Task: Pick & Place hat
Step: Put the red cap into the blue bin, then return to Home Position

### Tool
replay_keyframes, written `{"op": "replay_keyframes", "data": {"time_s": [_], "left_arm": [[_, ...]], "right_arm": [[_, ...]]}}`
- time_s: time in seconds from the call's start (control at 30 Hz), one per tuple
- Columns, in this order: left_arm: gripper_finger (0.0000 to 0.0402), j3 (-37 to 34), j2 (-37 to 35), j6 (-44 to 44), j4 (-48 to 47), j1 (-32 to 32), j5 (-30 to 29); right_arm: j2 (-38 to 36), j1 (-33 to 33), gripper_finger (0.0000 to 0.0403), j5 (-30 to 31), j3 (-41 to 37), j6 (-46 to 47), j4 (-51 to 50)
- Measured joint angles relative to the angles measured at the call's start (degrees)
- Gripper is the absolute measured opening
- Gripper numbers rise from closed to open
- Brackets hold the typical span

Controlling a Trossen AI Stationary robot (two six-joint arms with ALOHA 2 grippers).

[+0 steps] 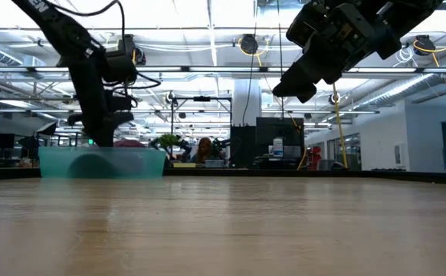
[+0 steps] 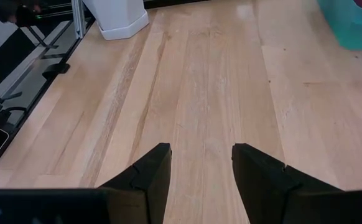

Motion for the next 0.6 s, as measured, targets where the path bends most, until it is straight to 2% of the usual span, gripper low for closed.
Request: {"op": "replay_keyframes", "data": {"time_s": [0.23, 0.37, 0.5, 0.6], "left_arm": [[0.0031, 6.47, -4.36, 0.86, -7.6, -3.72, -0.48], [0.002, 7.96, -8.75, 1.01, -6.37, -7.75, -0.52], [0.0004, 6.95, -13.65, 1.75, 0.58, -13.93, 2.84], [0.0008, 4.17, -16.15, 2.04, 10.81, -19.24, 6.8]], "right_arm": [[0.0, 0.0, 0.0155, -0.1, 0.0, 0.0, -0.43], [0.0, 0.0, 0.0155, -0.2, 0.0, 0.0, -0.38], [0.0, 0.0, 0.0155, -0.17, 0.0, 0.0, -0.28], [0.0, 0.0, 0.0155, 1.93, 0.0, 0.05, 0.54]]}}
